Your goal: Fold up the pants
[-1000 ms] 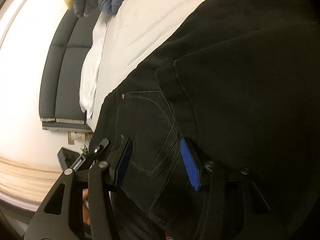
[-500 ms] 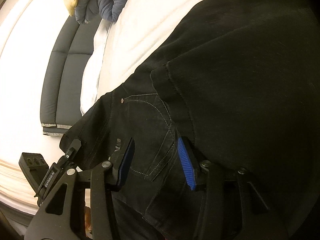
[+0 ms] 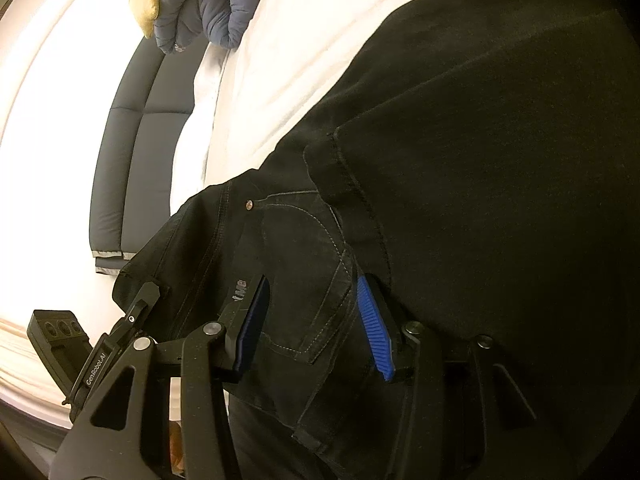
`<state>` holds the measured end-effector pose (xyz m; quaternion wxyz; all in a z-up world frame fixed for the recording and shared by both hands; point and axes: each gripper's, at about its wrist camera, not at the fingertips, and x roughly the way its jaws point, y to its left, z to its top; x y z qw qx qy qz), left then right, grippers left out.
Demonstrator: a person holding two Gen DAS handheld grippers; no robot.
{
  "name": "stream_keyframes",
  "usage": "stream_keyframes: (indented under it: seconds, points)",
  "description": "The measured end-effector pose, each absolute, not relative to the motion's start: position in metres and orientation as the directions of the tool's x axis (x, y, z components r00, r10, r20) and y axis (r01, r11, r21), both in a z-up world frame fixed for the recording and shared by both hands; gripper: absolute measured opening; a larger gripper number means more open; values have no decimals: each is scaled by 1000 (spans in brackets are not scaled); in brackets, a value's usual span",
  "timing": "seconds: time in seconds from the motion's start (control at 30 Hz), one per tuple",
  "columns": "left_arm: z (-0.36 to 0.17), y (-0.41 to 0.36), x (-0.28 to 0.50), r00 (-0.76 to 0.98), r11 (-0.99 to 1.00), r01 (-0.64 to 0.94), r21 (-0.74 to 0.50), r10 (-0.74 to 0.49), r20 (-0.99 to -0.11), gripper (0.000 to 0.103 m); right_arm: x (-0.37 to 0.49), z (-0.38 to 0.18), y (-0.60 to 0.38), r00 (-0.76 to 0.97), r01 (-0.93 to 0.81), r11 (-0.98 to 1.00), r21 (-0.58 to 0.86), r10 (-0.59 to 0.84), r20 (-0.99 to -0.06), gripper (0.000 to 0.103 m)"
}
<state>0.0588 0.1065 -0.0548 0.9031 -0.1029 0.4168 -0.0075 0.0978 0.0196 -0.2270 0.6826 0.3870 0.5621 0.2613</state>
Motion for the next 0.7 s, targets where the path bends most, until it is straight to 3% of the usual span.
stream_keyframes:
  seconds: [0.1,0.17,0.53,0.7]
  points:
    - [-51,100,58,654,982,-56,-179,-100,-750,17,96,-222,17,233,67,573,817,787,-572,50]
    - [-48,90,58,655,985,-36,-168,-104,-748,17,95,-215,9,251,64,573,817,784,-569,59]
    - [-57,-50,44,608,966,255,-45,-197,-769,17,88,-157,-94,340,-28,522,853,807,-483,73]
    - [-77,-107,30,557,922,388,3,-231,-797,17,75,-161,-143,348,-9,513,858,807,-478,74]
